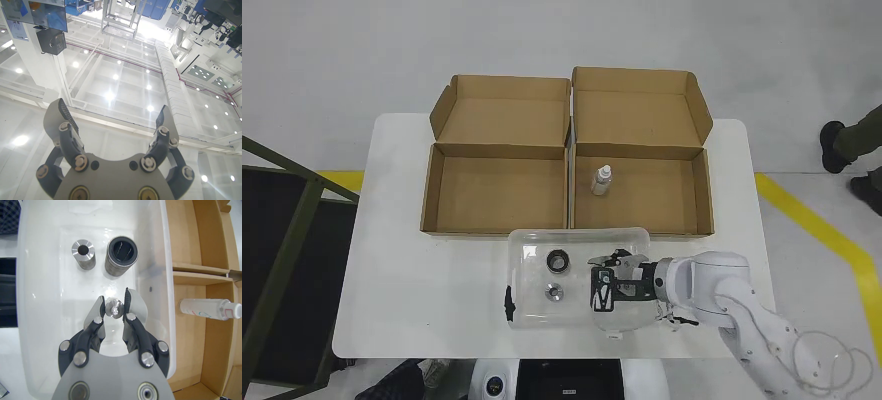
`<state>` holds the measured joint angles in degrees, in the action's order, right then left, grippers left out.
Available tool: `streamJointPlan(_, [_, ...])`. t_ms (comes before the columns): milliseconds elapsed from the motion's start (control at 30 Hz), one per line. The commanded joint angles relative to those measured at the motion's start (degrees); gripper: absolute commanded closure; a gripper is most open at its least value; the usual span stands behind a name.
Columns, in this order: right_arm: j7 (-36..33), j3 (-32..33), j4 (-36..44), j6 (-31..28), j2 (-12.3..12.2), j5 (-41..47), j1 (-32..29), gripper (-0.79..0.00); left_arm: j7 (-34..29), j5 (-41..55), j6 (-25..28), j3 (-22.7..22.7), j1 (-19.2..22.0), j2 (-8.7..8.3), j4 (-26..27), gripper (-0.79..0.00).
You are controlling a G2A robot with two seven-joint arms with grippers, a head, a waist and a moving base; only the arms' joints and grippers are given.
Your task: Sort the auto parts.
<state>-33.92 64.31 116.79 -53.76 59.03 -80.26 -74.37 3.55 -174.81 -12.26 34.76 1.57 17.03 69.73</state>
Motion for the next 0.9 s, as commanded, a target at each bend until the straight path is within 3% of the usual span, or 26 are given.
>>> streamJointPlan(0, [1.4,0.7,0.9,0.1,-0.1,0.9,-0.5,0.000,0.0,0.0,0.0,0.0,0.0,0.00,0.0,-0.785])
streamJointPlan(500, [17.7,8.2,4.0,1.7,-0.9,10.7,-2.0,0.000,0.0,0.0,0.0,0.0,0.0,0.00,0.0,-0.785])
streamJointPlan(867, [26.8,10.8,0.5,4.9,-0.6,20.7,-0.4,0.000,0.0,0.0,0.0,0.0,0.0,0.00,0.0,-0.785])
